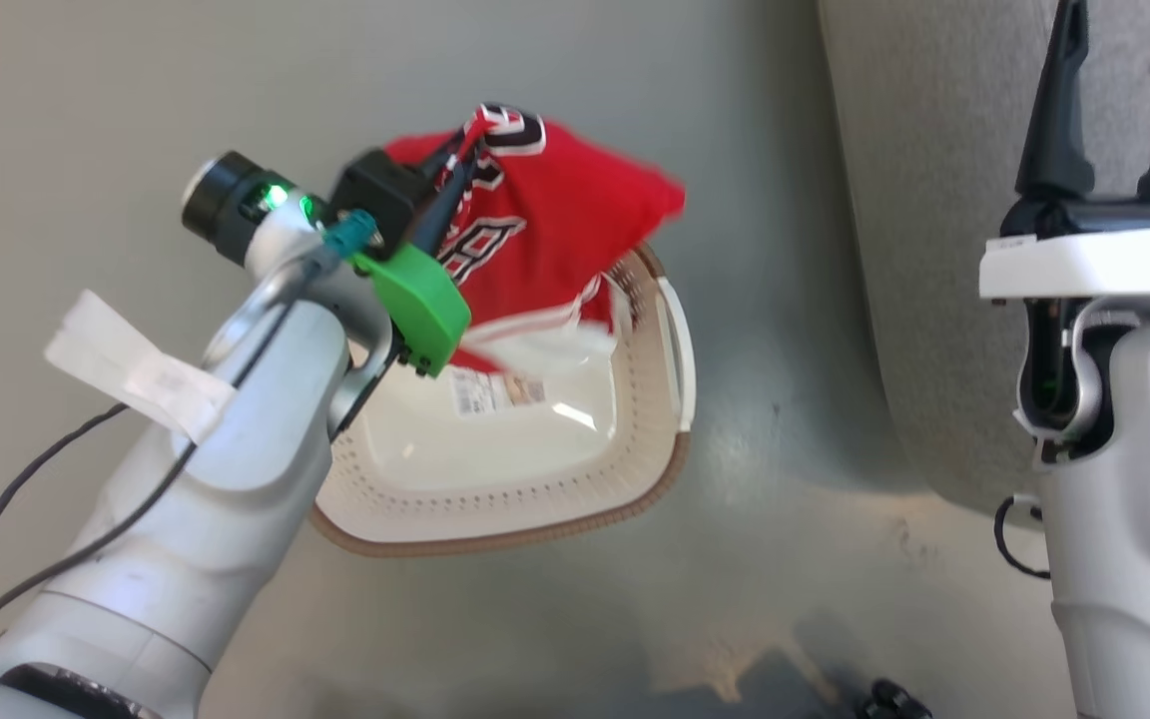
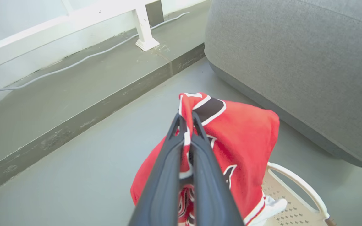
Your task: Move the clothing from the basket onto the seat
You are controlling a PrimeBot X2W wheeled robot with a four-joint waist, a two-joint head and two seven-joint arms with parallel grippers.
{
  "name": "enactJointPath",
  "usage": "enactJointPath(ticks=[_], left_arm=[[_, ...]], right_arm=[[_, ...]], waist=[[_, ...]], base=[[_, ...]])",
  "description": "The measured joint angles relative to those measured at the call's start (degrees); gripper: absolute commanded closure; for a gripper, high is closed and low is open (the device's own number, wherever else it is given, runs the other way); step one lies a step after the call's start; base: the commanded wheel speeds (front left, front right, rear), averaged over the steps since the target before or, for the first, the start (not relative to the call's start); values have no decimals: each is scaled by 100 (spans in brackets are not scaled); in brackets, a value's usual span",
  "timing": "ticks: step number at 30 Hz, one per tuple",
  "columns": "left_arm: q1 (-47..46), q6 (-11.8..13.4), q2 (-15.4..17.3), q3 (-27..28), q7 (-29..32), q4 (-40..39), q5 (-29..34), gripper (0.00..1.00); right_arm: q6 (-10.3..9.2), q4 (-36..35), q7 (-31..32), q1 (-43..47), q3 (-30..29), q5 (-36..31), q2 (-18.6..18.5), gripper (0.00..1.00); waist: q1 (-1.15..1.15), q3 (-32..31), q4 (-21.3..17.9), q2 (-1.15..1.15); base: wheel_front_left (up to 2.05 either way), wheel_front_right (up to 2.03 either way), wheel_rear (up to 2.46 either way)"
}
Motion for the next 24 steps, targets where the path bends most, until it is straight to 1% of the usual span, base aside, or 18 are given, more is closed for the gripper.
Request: enactJointPath(ticks=[2, 6, 10, 12, 16, 18, 24], left_arm=[[-71, 0, -8, 40, -10, -2, -159, 100], [-136, 0, -9, 58, -10, 27, -270, 100], [-155, 0, -5, 116, -8, 97, -446, 100], [-179, 0, -7, 118, 5, 165, -546, 100], [-197, 0, -22, 112, 91, 250, -673, 100], [-201, 0, -40, 112, 101, 270, -708, 100], [-214, 0, -137, 104, 199, 379, -980, 100]], right_arm=[[33, 66, 0, 82, 0, 1, 0, 0], [80, 177, 0, 242, 41, 3, 0, 0], [85, 296, 0, 382, 85, 23, 1, 0], [129, 347, 0, 477, 109, 42, 1, 0], [136, 508, 0, 759, 167, 73, 2, 0], [183, 575, 0, 883, 186, 73, 1, 0], [235, 761, 1, 1199, 314, 73, 3, 0]], waist=[[0, -166, 68, 0], [0, -501, 179, 0], [0, -844, 253, 0], [0, -1013, 277, 0], [0, -1437, 317, 0], [0, -1606, 329, 0], [0, -2106, 361, 0]], base=[[0, 0, 0], [0, 0, 0], [0, 0, 0], [0, 0, 0], [0, 0, 0], [0, 0, 0], [0, 0, 0]])
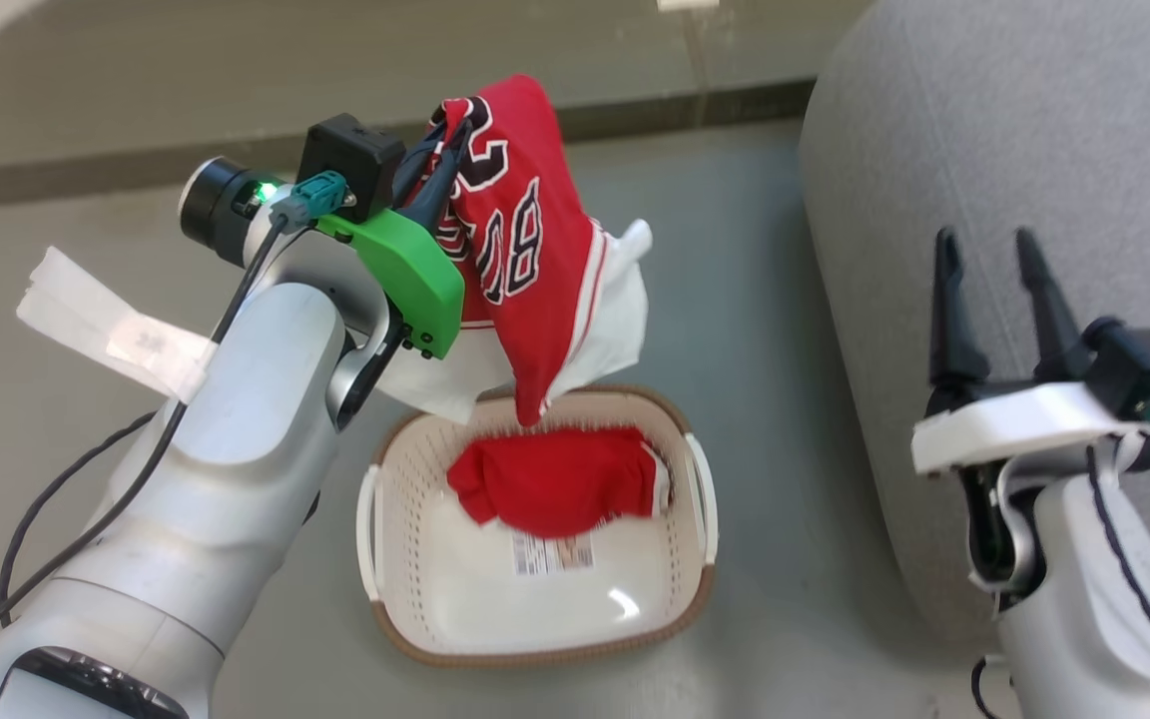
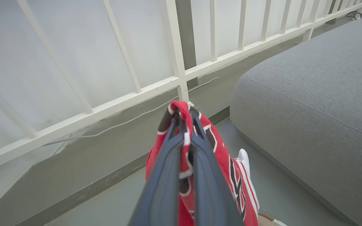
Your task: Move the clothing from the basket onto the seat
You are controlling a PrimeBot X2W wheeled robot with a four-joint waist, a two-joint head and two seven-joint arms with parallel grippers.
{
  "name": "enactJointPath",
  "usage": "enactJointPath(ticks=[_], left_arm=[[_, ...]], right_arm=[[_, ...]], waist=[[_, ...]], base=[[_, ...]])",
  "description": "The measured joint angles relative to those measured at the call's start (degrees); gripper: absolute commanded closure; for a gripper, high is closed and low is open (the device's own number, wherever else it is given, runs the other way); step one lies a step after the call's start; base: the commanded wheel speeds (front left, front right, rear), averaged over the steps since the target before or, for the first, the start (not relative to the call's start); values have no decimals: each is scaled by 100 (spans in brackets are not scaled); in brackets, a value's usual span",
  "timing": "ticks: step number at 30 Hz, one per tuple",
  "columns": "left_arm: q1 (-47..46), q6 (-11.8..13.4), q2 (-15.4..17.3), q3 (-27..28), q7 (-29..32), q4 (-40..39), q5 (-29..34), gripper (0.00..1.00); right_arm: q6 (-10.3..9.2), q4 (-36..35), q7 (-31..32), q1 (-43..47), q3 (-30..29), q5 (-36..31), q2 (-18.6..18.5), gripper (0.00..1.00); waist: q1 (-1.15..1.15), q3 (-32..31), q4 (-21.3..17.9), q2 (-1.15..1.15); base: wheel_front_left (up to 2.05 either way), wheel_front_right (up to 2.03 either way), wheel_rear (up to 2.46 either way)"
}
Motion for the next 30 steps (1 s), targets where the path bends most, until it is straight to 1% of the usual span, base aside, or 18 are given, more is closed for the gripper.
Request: enactJointPath(ticks=[2, 5, 7, 10, 14, 18, 25, 30], left_arm=[[-2, -1, -15, -16, 31, 23, -38, 100], [-8, -1, -15, -19, 55, 58, -70, 100], [-9, -1, -29, -18, 102, 67, -231, 100], [-12, -1, -51, -12, 162, 78, -297, 100], [-14, -1, -104, 11, 283, 94, -345, 100], [-15, -1, -169, 14, 348, 125, -387, 100], [-43, -1, -207, 0, 400, 140, -390, 100], [-155, -1, -242, -79, 445, 126, -390, 100]], right_arm=[[53, 74, 0, 82, 65, 0, 0, 0], [68, 166, 0, 214, 162, 19, 1, 0], [103, 235, 0, 311, 248, 44, 0, 0], [146, 307, 0, 444, 394, 48, 2, 0], [263, 370, 0, 456, 826, 110, -1, 0], [353, 453, 0, 405, 1271, 177, -3, 0], [509, 720, 0, -13, 2104, 243, -37, 0], [555, 959, 1, -145, 2646, 322, -68, 0]], waist=[[0, -166, 9, 0], [0, -415, 21, 0], [0, -577, 28, 0], [0, -807, 42, 0], [0, -1095, 69, 0], [0, -1202, 89, 0], [0, -1210, 106, 0], [0, -1213, 156, 0]], base=[[0, 0, 0], [0, 0, 0], [0, 0, 0], [0, 0, 0], [0, 0, 0], [0, 0, 0], [0, 0, 0], [0, 0, 0]])
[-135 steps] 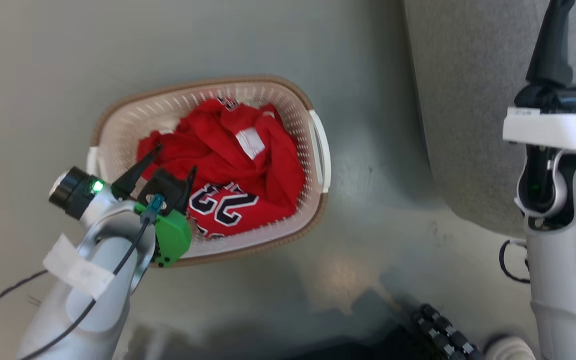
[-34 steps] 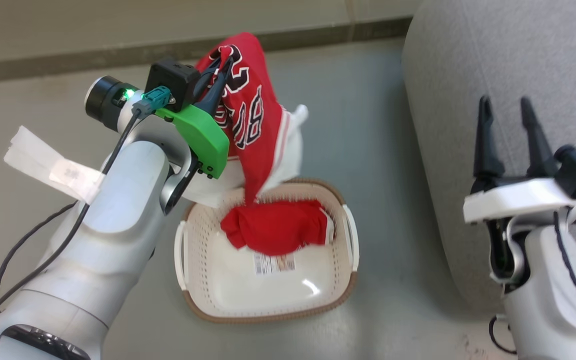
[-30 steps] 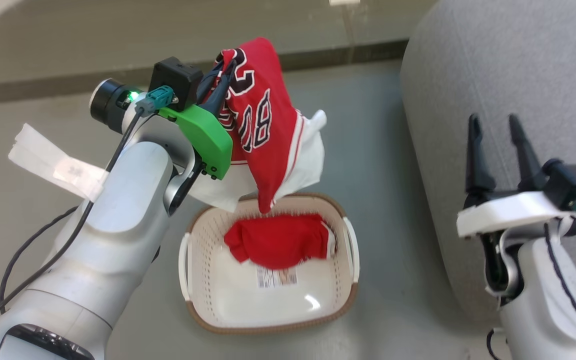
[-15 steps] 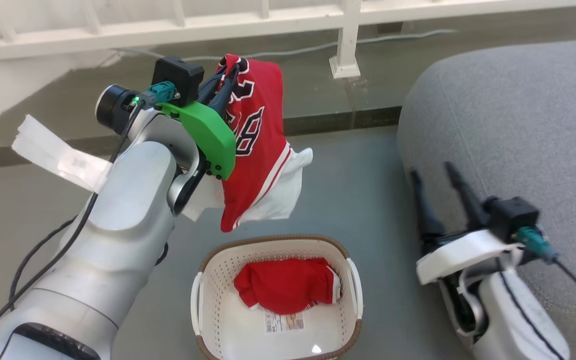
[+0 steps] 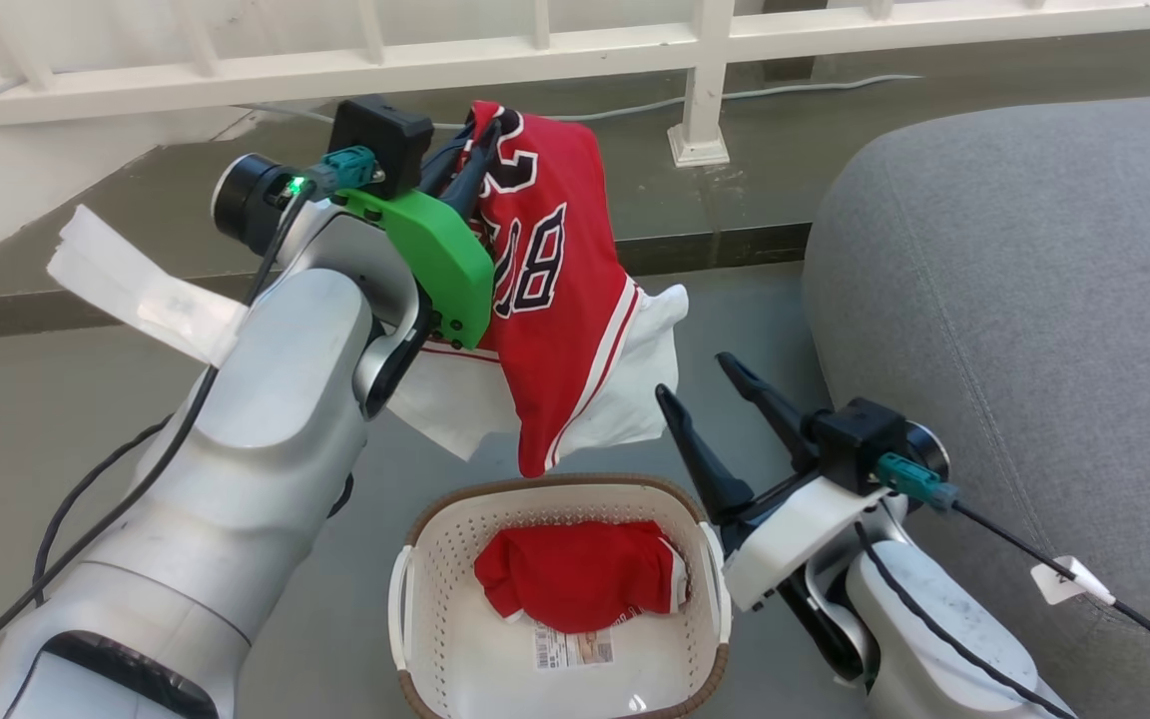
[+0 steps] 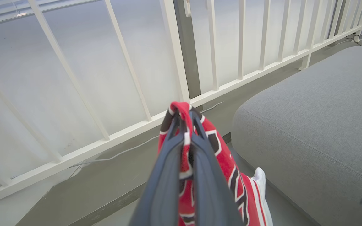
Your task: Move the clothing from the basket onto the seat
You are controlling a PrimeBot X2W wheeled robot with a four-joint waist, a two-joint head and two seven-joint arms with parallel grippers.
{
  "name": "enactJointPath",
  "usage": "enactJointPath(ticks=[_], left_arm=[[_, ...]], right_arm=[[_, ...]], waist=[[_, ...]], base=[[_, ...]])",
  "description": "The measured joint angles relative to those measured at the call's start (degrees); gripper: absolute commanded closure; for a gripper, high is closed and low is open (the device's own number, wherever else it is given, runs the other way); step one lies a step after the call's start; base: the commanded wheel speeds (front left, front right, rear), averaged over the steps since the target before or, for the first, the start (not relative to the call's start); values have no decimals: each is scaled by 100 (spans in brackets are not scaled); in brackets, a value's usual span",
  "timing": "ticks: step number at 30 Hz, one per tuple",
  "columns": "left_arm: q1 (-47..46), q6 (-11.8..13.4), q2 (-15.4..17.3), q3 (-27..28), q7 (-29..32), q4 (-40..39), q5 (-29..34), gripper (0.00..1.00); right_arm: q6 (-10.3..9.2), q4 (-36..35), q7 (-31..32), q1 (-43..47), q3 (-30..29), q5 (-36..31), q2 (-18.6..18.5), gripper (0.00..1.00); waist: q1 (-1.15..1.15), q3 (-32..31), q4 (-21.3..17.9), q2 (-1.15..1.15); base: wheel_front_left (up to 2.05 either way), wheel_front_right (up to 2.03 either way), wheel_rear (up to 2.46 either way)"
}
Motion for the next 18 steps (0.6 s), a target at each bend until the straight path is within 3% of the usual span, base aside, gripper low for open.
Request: enactJointPath(ticks=[18], left_arm=[[-100, 0, -94, -386, 147, -234, -238, 100]], right_arm=[[41, 633, 0, -957, 1221, 622, -31, 0]], waist=[[0, -72, 326, 0]], base=[[0, 0, 0]])
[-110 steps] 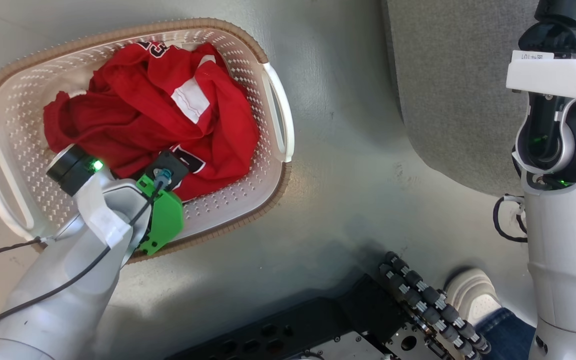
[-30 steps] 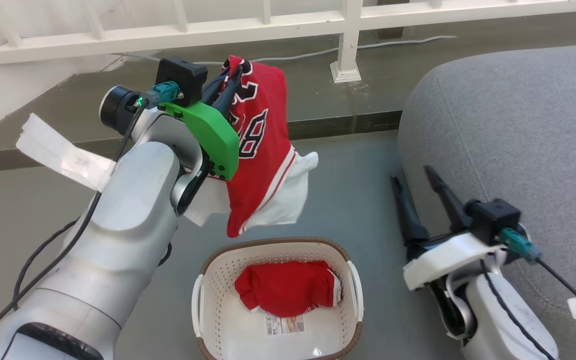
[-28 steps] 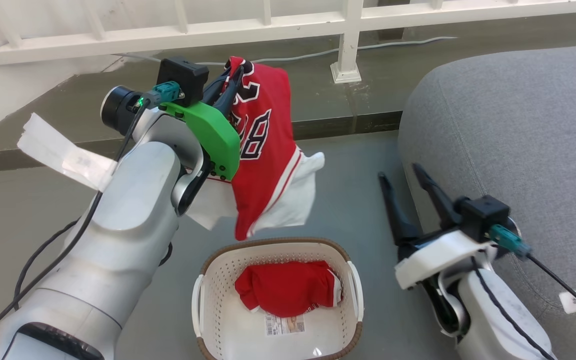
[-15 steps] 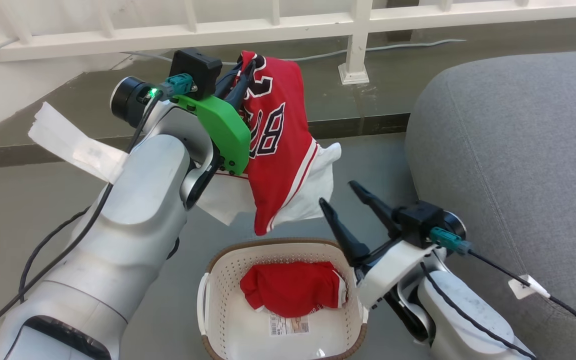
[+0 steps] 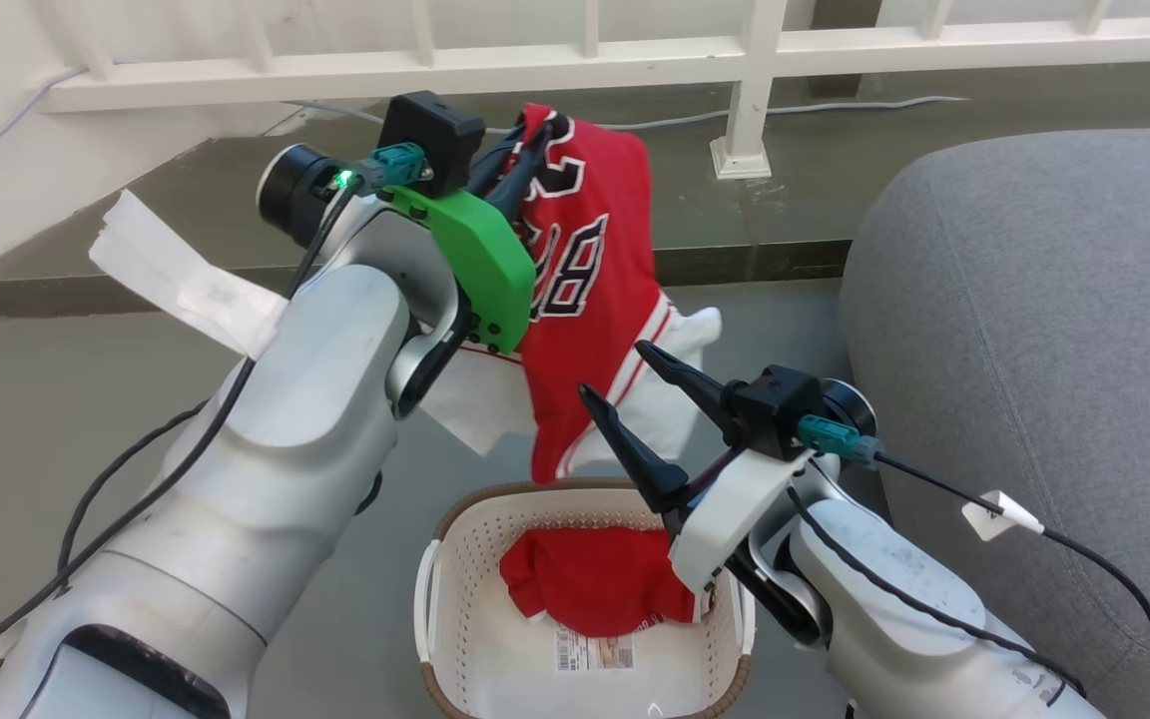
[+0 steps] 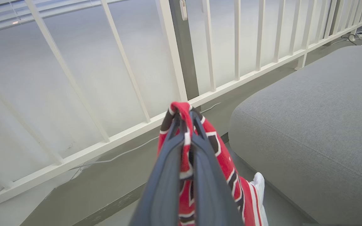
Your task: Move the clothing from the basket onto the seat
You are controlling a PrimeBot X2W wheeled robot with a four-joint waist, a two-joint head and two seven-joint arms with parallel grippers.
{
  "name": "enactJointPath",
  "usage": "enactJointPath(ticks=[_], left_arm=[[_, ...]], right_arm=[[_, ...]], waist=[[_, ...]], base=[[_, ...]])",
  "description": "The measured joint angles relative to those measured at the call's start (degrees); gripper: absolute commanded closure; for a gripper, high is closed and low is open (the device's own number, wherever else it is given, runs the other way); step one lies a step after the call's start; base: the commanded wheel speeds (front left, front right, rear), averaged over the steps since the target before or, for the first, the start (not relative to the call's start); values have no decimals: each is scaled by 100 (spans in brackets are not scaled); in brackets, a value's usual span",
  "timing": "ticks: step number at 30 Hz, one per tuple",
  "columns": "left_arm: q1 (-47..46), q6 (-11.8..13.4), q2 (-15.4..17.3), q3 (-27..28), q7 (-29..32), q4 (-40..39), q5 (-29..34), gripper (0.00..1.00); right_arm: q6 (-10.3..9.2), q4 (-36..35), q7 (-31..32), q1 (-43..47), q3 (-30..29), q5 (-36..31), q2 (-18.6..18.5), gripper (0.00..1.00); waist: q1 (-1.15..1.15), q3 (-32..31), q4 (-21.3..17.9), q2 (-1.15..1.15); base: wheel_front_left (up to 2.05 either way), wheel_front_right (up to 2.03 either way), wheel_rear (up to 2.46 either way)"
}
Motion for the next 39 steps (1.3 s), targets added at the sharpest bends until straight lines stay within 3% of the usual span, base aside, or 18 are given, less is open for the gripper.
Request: enactJointPath(ticks=[13, 20, 28, 34, 35, 36, 37, 38, 39], left_arm=[[-7, 14, 1, -471, 111, -840, -483, 100], [-28, 146, 2, -670, 160, -1183, -750, 100], [-42, 316, 2, -909, 220, -1408, -961, 100], [-48, 472, 3, -1046, 269, -1469, -1060, 100], [-48, 499, 3, -1070, 275, -1481, -1084, 100], [-48, 501, 3, -1092, 294, -1506, -1104, 100], [-48, 501, 3, -1120, 299, -1532, -1126, 100], [-48, 528, 3, -1133, 312, -1540, -1141, 100], [-48, 556, 3, -1140, 312, -1545, -1149, 100]], right_arm=[[-315, 493, 0, -282, 303, 210, -1, 0], [-560, 646, 0, -479, 455, 308, 0, 0], [-1014, 918, 0, -743, 606, 312, -1, 0], [-1113, 973, 0, -851, 698, 399, 0, 0], [-1115, 998, 0, -859, 706, 423, 0, 4], [-1124, 1023, 0, -872, 708, 453, 0, 15], [-1162, 1056, 0, -895, 708, 476, 0, 41], [-1168, 1071, 0, -921, 717, 508, -4, 41], [-1169, 1076, 0, -939, 731, 544, -4, 61]], waist=[[0, 35, 32, 0], [0, 48, 6, 0], [0, 50, 24, 0], [0, 45, 66, 0], [0, 44, 74, 0], [0, 44, 83, 0], [0, 42, 97, 0], [0, 41, 112, 0], [0, 40, 124, 0]], base=[[0, 0, 0], [0, 0, 0], [0, 0, 0], [0, 0, 0], [0, 0, 0], [0, 0, 0], [0, 0, 0], [0, 0, 0], [0, 0, 0]])
